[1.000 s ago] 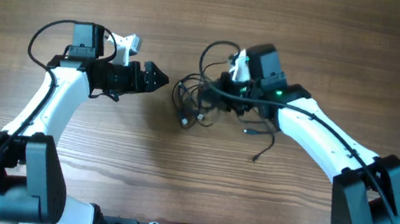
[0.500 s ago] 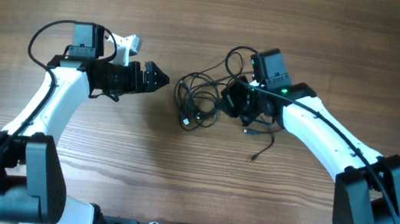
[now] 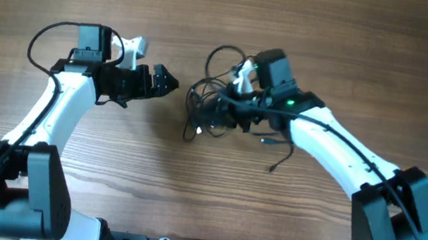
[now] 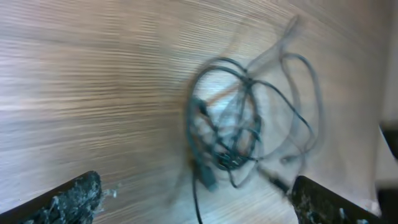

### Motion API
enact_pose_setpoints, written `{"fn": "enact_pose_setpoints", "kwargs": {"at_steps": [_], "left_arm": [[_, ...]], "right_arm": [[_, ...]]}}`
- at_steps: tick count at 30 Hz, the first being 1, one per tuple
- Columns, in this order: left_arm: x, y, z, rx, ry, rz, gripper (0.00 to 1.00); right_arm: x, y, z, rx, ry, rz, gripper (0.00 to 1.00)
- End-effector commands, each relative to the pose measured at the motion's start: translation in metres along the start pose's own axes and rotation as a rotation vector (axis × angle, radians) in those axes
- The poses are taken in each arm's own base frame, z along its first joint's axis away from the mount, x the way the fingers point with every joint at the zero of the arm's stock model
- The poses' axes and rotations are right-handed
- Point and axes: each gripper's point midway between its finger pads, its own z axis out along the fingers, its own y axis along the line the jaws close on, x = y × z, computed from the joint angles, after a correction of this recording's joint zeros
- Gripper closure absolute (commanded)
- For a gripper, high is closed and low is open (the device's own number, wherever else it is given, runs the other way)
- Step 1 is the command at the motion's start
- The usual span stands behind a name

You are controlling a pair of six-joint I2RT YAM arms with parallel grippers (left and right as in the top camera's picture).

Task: Untangle cables
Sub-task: 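Regrasp cables in the pile with the right gripper and lift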

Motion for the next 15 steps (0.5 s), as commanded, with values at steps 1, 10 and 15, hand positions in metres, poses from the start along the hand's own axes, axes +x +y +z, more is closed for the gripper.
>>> {"fn": "enact_pose_setpoints", "kwargs": {"at_steps": [1,10,15], "left_arm": [[-0.007,0.04,-0.002,-0.217,-0.066,-0.221,0.0],[-0.019,0.043,-0.005,-0.217,-0.121,-0.294,0.0],[-0.014,0.049,0.002,-0.226,-0.096,-0.308,0.0]], "right_arm": [[-0.003,-0.017,0.007,0.165,-0.104,-0.098,0.96],[0.022,-0.029,0.054,0.3,-0.112,-0.205,0.96],[0.044,-0.028,0.09,0.281,-0.058,-0.276,0.96]]}}
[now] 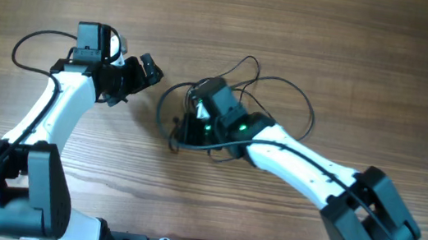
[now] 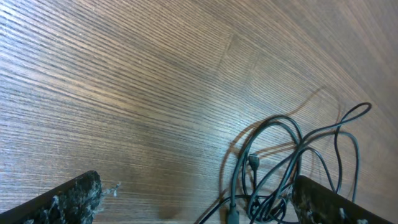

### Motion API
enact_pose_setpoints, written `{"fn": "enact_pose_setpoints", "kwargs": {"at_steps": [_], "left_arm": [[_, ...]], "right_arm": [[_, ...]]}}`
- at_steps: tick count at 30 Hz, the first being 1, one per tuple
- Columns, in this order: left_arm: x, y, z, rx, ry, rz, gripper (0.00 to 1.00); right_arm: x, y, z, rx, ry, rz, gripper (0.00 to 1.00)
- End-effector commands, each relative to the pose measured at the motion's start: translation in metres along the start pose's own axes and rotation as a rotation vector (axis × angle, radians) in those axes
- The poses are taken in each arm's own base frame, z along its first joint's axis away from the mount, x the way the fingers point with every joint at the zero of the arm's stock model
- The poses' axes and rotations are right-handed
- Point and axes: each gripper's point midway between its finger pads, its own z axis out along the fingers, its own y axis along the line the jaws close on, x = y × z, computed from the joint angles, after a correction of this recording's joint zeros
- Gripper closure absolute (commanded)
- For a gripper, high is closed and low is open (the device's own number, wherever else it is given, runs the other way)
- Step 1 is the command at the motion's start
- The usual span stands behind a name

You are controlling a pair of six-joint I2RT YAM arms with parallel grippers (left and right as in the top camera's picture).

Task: Untangle cables

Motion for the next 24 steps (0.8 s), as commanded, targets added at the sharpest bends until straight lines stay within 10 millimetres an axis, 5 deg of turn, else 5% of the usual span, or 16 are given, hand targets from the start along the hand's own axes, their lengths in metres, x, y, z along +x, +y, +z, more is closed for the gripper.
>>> {"fn": "enact_pose_setpoints", "kwargs": {"at_steps": [1,4,6,7,10,11,17,24], "left_arm": [[0.002,0.012,0.01,-0.032,0.023,-0.034,0.0],[0.005,0.014,0.013,-0.037,0.035,-0.039,0.0],[0.007,0.015,0.013,-0.041,0.045,-0.041,0.0],[0.009,0.016,0.013,-0.044,0.05,-0.043,0.0],[0.012,0.018,0.012,-0.052,0.065,-0.029,0.0],[0.012,0.018,0.012,-0.051,0.066,-0.011,0.0],[0.013,0.018,0.012,-0.051,0.066,-0.013,0.0],[0.015,0.019,0.012,-0.056,0.074,-0.016,0.0]], "right_arm": [[0.014,-0.002,0.026,0.024,0.025,-0.056,0.96],[0.013,-0.009,0.031,0.074,-0.006,-0.073,0.89],[0.009,-0.012,0.031,0.093,-0.029,-0.079,0.59],[0.007,-0.012,0.03,0.09,-0.031,-0.108,0.52],[-0.003,-0.004,0.02,0.08,-0.043,-0.187,0.05],[-0.009,0.001,0.012,0.079,-0.051,-0.221,0.0],[-0.055,0.033,-0.042,0.052,-0.193,-0.313,0.01],[-0.1,-0.014,-0.076,0.148,-0.295,-0.197,0.11]]}}
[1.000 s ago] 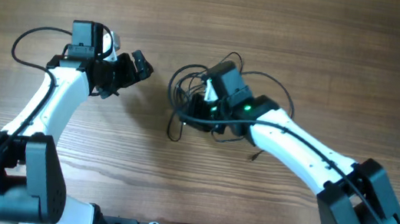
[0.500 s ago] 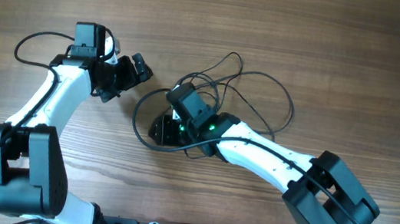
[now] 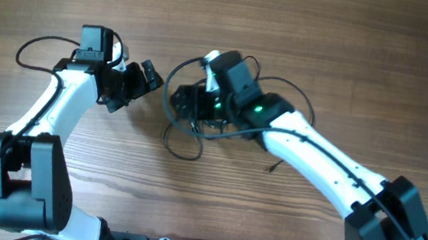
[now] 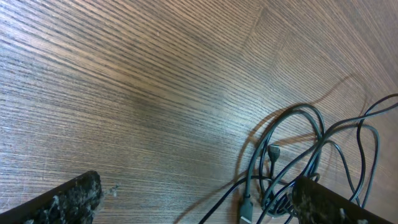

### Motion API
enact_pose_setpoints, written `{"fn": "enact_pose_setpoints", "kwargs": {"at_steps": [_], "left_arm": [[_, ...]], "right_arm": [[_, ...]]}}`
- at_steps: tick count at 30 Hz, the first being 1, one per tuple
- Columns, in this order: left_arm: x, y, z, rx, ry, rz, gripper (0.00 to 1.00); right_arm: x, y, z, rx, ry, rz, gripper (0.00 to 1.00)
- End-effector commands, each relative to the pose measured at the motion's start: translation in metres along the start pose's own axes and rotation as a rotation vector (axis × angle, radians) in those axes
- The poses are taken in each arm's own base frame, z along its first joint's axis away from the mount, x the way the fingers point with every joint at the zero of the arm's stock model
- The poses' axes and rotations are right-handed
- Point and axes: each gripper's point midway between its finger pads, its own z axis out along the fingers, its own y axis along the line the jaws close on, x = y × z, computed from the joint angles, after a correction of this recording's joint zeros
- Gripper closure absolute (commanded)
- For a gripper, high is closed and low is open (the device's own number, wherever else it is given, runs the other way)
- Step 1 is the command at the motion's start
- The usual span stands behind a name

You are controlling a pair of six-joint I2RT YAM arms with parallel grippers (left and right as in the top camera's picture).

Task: Untangle cables

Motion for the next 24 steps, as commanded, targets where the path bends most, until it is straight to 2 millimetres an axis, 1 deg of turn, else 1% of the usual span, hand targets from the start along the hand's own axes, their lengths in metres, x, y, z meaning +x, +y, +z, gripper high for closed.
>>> {"fn": "enact_pose_setpoints", "kwargs": {"at_steps": [1,2,4,5,6,7,8,10,11,12,14,16,20,23,24], "left_arm": [[0.0,0.007,0.003,-0.019,0.003,0.012,0.0],[0.0,0.007,0.003,-0.019,0.003,0.012,0.0],[0.0,0.007,0.003,-0.019,0.003,0.012,0.0],[0.0,0.007,0.003,-0.019,0.003,0.012,0.0],[0.0,0.007,0.003,-0.019,0.003,0.012,0.0],[-0.001,0.007,0.003,-0.018,0.003,0.012,0.0],[-0.001,0.007,0.003,-0.018,0.003,0.012,0.0],[0.0,0.007,0.003,-0.019,0.003,0.012,0.0],[0.0,0.007,0.003,-0.019,0.003,0.012,0.0],[0.0,0.007,0.003,-0.019,0.004,0.012,0.0],[0.0,0.007,0.003,-0.019,0.005,0.011,0.0],[0.0,0.007,0.003,-0.019,0.005,0.011,0.0],[0.0,0.007,0.003,-0.019,0.005,0.011,0.0],[0.0,0.007,0.003,-0.019,0.005,0.011,0.0],[0.0,0.007,0.003,-0.019,0.005,0.01,0.0]], "right_arm": [[-0.023,-0.031,-0.014,0.077,-0.056,0.035,0.14],[-0.027,-0.049,-0.017,0.129,-0.067,0.088,0.18],[-0.026,-0.067,-0.021,0.193,-0.072,0.155,0.29],[-0.024,-0.074,-0.022,0.215,-0.065,0.18,0.34],[-0.02,-0.079,-0.021,0.229,-0.047,0.189,0.45],[-0.014,-0.084,-0.017,0.245,-0.024,0.195,0.53],[-0.008,-0.089,-0.014,0.266,-0.002,0.203,0.56],[0.0,-0.099,-0.009,0.304,0.023,0.225,0.57],[0.007,-0.11,-0.007,0.352,0.035,0.266,0.6],[0.011,-0.116,-0.006,0.382,0.042,0.284,0.63],[0.019,-0.129,-0.001,0.433,0.06,0.31,0.64],[0.023,-0.134,0.005,0.447,0.075,0.322,0.64],[0.027,-0.138,0.011,0.456,0.085,0.324,0.64],[0.029,-0.14,0.014,0.461,0.093,0.325,0.77],[0.03,-0.14,0.014,0.461,0.095,0.325,0.79]]}}
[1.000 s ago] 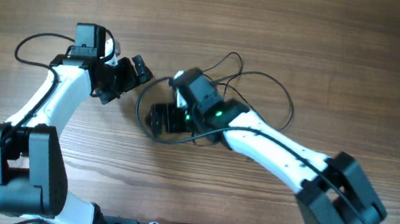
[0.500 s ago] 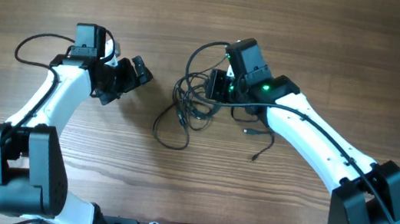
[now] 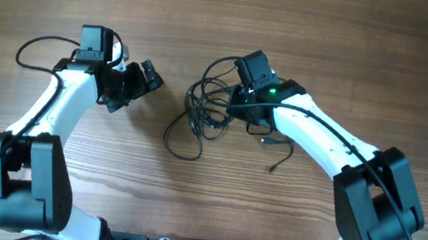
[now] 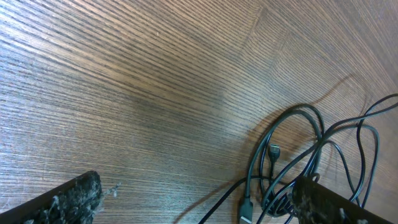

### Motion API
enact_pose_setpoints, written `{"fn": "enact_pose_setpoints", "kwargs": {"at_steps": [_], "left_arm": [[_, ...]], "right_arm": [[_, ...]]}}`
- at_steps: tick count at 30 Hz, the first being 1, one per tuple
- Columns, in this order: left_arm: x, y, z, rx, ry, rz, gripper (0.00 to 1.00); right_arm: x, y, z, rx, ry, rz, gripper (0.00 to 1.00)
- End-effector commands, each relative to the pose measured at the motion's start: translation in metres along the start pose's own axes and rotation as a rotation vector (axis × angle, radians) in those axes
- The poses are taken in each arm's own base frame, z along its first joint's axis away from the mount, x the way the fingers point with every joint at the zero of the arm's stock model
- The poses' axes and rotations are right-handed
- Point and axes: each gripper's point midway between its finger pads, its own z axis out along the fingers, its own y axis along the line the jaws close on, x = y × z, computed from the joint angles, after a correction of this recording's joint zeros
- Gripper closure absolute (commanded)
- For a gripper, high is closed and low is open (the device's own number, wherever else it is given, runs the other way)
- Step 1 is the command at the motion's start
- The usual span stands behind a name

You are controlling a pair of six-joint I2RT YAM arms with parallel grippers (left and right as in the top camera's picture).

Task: Untangle cables

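Note:
A tangle of thin dark cables lies mid-table; its loops fill the lower right of the left wrist view, with a grey plug at the bottom edge. My right gripper is down in the right side of the tangle and looks shut on its strands, though the jaws are mostly hidden by the wrist. My left gripper hovers open to the left of the tangle and touches no cable; its fingertips stand wide apart.
One loop trails toward the front of the wooden table. Two loose cable ends lie in front of the right arm. The left arm's own lead arcs behind it.
My right gripper has moved to the right, and the tangle now sits a little further right with it. Strands have shifted slightly in the left wrist view. The left gripper has stayed open in place.
The right gripper was in the tangle at the centre while the left gripper hung open close beside it. The left gripper then drew back left. The right arm stood further left with the tangle, then higher, and now right again. The cables remain bunched.

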Motion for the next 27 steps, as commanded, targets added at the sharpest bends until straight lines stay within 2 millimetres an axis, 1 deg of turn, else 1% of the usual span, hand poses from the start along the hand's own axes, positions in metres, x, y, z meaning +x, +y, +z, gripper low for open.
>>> {"fn": "enact_pose_setpoints", "kwargs": {"at_steps": [1,4,9,10,11,12,16,18,20,22,24,27], "left_arm": [[0.001,0.006,0.003,-0.013,0.009,0.01,0.0],[0.008,-0.008,0.003,0.07,0.05,0.01,0.0],[0.009,-0.01,0.003,0.078,0.055,0.01,0.0],[0.009,-0.01,0.003,0.081,0.056,0.01,0.0],[0.011,-0.012,0.002,0.095,0.065,0.009,0.0],[0.014,-0.018,0.001,0.127,0.083,0.008,0.0],[0.022,-0.033,-0.002,0.218,0.129,0.008,0.0],[0.024,-0.037,-0.003,0.243,0.144,0.011,0.0],[0.028,-0.038,-0.004,0.256,0.158,0.038,0.0],[0.033,-0.036,-0.005,0.25,0.175,0.04,0.0],[0.037,-0.04,-0.006,0.276,0.195,0.058,0.0],[0.044,-0.055,-0.013,0.377,0.227,0.108,0.0]], "right_arm": [[0.001,-0.005,0.012,0.035,0.005,0.008,0.8],[0.002,-0.006,0.012,0.037,0.007,0.009,0.8],[0.005,-0.009,0.022,0.02,-0.006,0.008,0.8],[0.005,-0.009,0.022,0.018,-0.009,0.008,0.85],[0.004,-0.008,0.022,0.015,-0.013,0.006,0.94],[0.004,-0.008,0.022,0.015,-0.013,0.005,0.96],[0.004,-0.007,0.022,0.01,-0.011,0.004,0.96],[0.003,0.002,0.016,-0.036,0.001,-0.074,0.96],[-0.009,0.024,-0.005,-0.146,-0.011,-0.164,0.96],[-0.029,0.042,-0.035,-0.229,-0.07,-0.182,0.96],[-0.056,0.061,-0.084,-0.303,-0.186,-0.199,0.96],[-0.075,0.081,-0.136,-0.394,-0.32,-0.22,0.96]]}}
